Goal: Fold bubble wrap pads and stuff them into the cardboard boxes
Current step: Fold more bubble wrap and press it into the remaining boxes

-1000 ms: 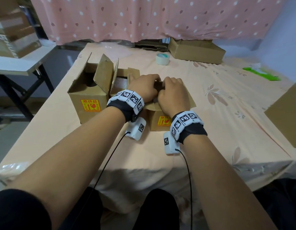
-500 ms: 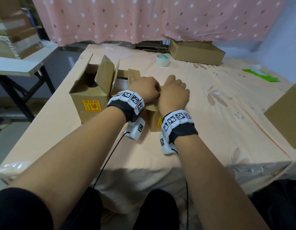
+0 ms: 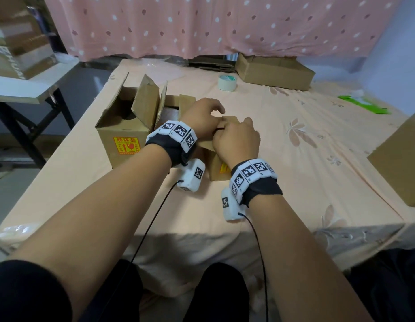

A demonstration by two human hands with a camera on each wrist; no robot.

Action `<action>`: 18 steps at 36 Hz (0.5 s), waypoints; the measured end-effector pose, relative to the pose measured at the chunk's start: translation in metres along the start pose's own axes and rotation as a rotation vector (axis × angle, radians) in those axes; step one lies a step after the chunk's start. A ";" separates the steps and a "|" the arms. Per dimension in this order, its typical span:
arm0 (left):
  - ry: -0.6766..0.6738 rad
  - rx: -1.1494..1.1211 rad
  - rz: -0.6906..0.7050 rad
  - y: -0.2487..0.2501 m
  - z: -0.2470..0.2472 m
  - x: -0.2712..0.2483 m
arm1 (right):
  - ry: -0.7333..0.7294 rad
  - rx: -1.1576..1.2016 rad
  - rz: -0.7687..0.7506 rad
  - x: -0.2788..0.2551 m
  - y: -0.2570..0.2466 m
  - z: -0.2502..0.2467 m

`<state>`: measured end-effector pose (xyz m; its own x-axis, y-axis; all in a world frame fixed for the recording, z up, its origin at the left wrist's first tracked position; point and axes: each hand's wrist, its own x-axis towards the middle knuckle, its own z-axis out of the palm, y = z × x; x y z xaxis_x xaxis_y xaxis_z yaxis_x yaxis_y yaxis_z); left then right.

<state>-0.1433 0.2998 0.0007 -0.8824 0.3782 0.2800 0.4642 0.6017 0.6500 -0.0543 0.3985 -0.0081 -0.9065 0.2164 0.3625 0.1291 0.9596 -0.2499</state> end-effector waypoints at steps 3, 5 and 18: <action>0.036 -0.335 -0.087 0.000 -0.009 -0.002 | -0.011 0.075 0.018 -0.007 0.002 0.006; 0.086 -0.481 -0.111 -0.003 -0.016 -0.003 | -0.005 0.035 0.013 -0.006 0.002 0.011; 0.101 -0.437 -0.035 -0.025 -0.013 0.003 | -0.158 0.265 -0.006 0.012 0.004 0.008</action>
<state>-0.1583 0.2772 -0.0055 -0.9103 0.2790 0.3059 0.3766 0.2513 0.8916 -0.0672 0.4039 -0.0119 -0.9609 0.1600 0.2258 0.0328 0.8759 -0.4813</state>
